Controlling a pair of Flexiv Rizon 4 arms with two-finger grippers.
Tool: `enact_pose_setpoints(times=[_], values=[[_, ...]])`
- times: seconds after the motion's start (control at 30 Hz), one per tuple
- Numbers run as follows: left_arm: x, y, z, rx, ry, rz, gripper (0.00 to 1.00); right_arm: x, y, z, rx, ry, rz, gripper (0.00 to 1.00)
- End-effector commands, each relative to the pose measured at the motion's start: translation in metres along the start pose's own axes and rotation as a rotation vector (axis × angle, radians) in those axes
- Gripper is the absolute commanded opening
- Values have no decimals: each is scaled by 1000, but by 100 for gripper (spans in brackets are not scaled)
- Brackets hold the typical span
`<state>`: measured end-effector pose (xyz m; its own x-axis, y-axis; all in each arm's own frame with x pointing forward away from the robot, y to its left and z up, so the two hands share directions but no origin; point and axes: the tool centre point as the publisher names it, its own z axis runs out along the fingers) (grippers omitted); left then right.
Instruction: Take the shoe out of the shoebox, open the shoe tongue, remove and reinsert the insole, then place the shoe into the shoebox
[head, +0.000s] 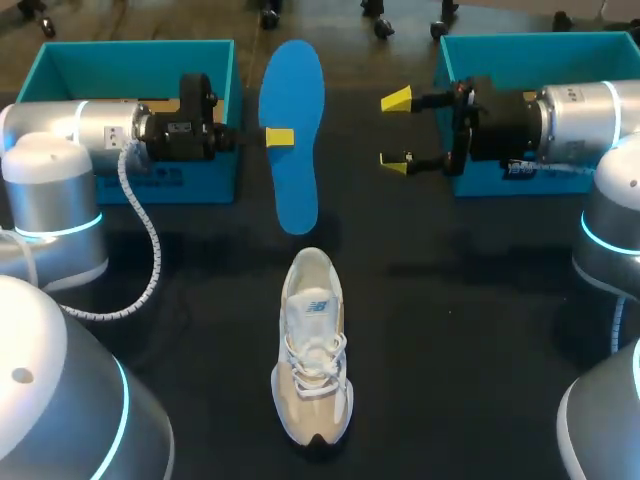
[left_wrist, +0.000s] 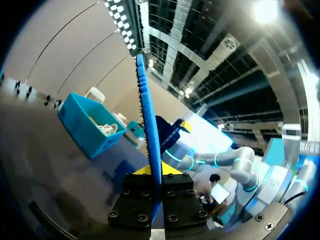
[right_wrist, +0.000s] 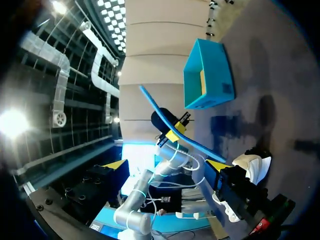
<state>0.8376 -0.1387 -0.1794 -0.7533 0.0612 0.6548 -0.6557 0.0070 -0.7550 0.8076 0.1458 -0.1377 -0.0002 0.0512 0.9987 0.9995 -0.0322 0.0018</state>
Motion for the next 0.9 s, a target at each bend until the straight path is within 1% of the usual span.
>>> enact_pose_setpoints(times=[0.03, 0.17, 0.2, 0.23, 0.3, 0.33, 0.4, 0.47, 0.5, 0.9], values=[[-2, -1, 0, -47, 4, 646, 0, 0, 1, 2, 1, -2, 0, 100], [-2, -1, 0, -47, 4, 646, 0, 0, 1, 2, 1, -2, 0, 100], [2, 0, 0, -52, 12, 752, 0, 0, 1, 2, 1, -2, 0, 100], [8, -3, -1, -40, 32, 826, 0, 0, 1, 2, 1, -2, 0, 100], [17, -15, -10, 3, 68, 989, 0, 0, 1, 2, 1, -2, 0, 100], [20, -20, -14, 17, 57, 1069, 0, 0, 1, 2, 1, -2, 0, 100], [25, -22, -18, 38, 57, 1345, 0, 0, 1, 2, 1, -2, 0, 100], [30, -16, -23, 48, 50, 1739, 0, 0, 1, 2, 1, -2, 0, 100], [25, -15, -27, 13, 45, 1947, 0, 0, 1, 2, 1, -2, 0, 100], [25, -15, -27, 13, 45, 1947, 0, 0, 1, 2, 1, -2, 0, 100]])
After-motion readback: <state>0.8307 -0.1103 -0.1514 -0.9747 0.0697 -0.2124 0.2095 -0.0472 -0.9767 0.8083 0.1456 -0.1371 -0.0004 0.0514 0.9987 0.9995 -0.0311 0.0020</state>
